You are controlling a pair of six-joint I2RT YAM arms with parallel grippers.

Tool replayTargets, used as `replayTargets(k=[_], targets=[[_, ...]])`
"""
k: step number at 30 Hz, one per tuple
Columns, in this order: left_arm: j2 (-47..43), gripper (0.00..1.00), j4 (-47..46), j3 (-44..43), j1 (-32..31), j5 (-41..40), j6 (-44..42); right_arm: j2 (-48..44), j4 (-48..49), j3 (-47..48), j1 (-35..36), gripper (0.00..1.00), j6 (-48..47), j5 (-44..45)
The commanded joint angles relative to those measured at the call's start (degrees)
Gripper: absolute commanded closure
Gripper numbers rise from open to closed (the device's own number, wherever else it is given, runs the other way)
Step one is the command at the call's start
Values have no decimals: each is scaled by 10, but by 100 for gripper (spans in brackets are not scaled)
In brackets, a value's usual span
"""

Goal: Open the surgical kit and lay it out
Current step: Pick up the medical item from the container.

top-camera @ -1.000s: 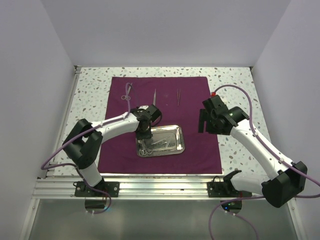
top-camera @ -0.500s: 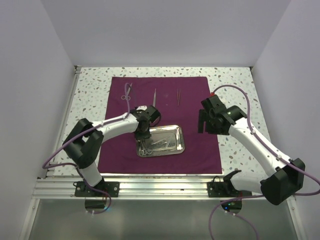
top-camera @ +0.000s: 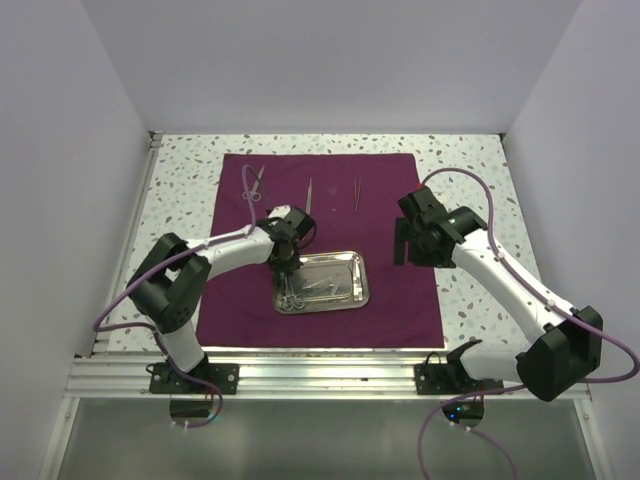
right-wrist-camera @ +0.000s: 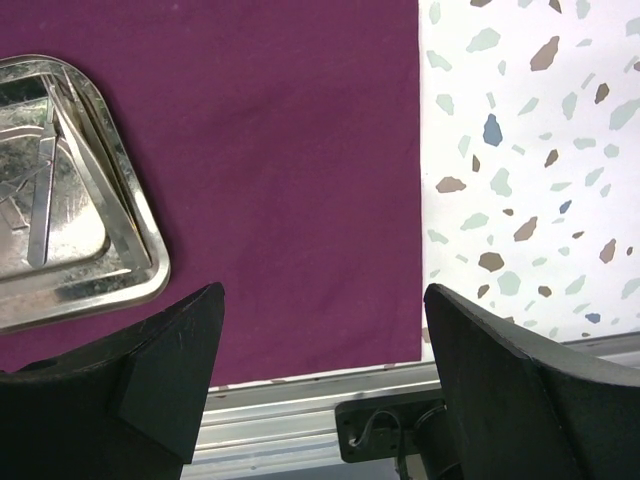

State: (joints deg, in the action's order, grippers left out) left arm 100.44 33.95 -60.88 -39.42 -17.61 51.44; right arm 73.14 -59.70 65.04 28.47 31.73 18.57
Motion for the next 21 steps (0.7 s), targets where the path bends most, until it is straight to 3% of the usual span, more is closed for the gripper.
replayTargets(k=[1,8,10,11,12,21], targets=[[48,76,-55,56,20,33,-1,9,-2,26,-2,15,-10,16],[94,81,-99,92,27,53,-5,24,-2,33,-3,15,-5,12],[99,88,-102,92,27,58,-9,29,0,34,-3,15,-3,10],[99,99,-96,86,27,61,-14,30,0,36,-2,15,-1,9],[97,100,-90,80,28,59,-18,31,-1,38,-2,15,0,9],[29,100,65,-78,27,1,-84,35,-1,46,-2,15,23,15]])
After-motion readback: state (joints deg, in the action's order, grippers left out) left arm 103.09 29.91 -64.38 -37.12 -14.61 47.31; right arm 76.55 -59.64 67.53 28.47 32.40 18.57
